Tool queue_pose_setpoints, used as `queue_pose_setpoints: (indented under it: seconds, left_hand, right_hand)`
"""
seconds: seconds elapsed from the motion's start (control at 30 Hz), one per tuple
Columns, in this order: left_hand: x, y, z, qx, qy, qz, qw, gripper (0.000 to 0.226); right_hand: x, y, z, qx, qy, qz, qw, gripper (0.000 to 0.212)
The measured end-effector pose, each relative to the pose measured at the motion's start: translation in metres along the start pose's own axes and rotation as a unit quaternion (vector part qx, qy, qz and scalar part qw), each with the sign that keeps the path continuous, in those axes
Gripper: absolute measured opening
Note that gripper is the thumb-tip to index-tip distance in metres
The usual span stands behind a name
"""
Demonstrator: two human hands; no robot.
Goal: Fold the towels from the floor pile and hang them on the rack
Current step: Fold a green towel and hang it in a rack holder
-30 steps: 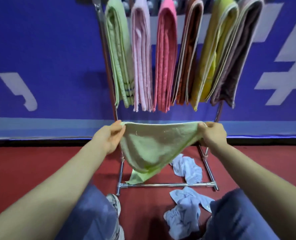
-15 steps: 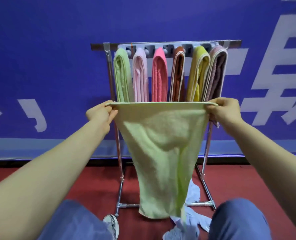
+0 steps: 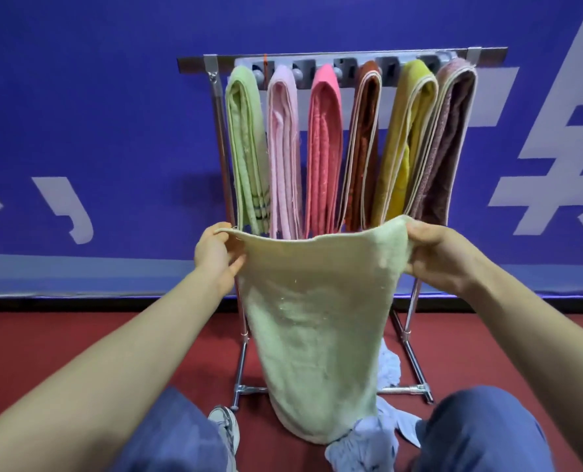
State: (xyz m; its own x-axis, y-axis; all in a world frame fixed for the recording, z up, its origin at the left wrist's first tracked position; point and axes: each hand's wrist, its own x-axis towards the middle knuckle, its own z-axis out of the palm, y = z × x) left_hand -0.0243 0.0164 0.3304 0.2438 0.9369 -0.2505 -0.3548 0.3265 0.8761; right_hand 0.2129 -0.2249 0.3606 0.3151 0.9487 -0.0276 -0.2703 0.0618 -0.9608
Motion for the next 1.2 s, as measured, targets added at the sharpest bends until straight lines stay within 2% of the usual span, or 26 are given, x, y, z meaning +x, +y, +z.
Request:
queue_pose_setpoints:
  seconds: [0.1, 0.17, 0.23, 0.33, 0.4, 0.47, 0.57, 0.63, 0.77, 0.93, 1.07, 1.2]
  left_hand:
    - [0.007, -0.014, -0.003, -0.033, -0.034, -0.038, 0.998, 0.027]
    - [0.009, -0.028, -0.002, -0.044, -0.077, -0.080, 0.993, 0.025]
    - [0.007, -0.045, 0.000, -0.044, -0.141, -0.129, 0.981, 0.024]
    - [0.007, -0.075, 0.001, 0.020, -0.235, -0.181, 0.955, 0.026]
    - [0.010, -0.098, -0.002, 0.066, -0.276, -0.201, 0.938, 0.028]
    - [0.017, -0.122, -0.004, 0.098, -0.289, -0.202, 0.931, 0.026]
    - [0.034, -0.153, -0.010, 0.117, -0.285, -0.206, 0.929, 0.018]
    - [0.046, -0.170, -0.015, 0.135, -0.279, -0.220, 0.925, 0.020]
    - [0.056, -0.190, -0.015, 0.181, -0.289, -0.199, 0.919, 0.027]
    - [0.067, -0.190, -0.009, 0.148, -0.274, -0.158, 0.937, 0.014]
    - [0.067, -0.194, -0.013, 0.180, -0.282, -0.130, 0.933, 0.018]
    - [0.068, -0.193, -0.014, 0.180, -0.276, -0.116, 0.937, 0.025]
  right_hand:
    - [0.008, 0.019, 0.023, -0.028, -0.154, 0.075, 0.985, 0.017]
    - [0.019, 0.038, 0.041, -0.060, -0.215, 0.111, 0.968, 0.008]
    - [0.034, 0.062, 0.055, -0.112, -0.192, 0.126, 0.967, 0.010]
    - [0.058, 0.103, 0.066, -0.188, -0.103, 0.076, 0.974, 0.020]
    - [0.068, 0.129, 0.064, -0.184, -0.050, 0.053, 0.980, 0.015]
    - [0.076, 0.153, 0.059, -0.160, -0.015, 0.043, 0.986, 0.005]
    - [0.091, 0.187, 0.049, -0.150, 0.037, 0.033, 0.987, 0.016]
    - [0.100, 0.205, 0.041, -0.164, 0.063, 0.042, 0.983, 0.024]
    - [0.112, 0.225, 0.028, -0.181, 0.073, 0.073, 0.978, 0.027]
    - [0.128, 0.227, 0.023, -0.145, 0.063, 0.072, 0.985, 0.022]
    - [0.129, 0.232, 0.023, -0.130, 0.029, 0.079, 0.988, 0.020]
    - [0.131, 0.235, 0.024, -0.103, 0.031, 0.073, 0.991, 0.023]
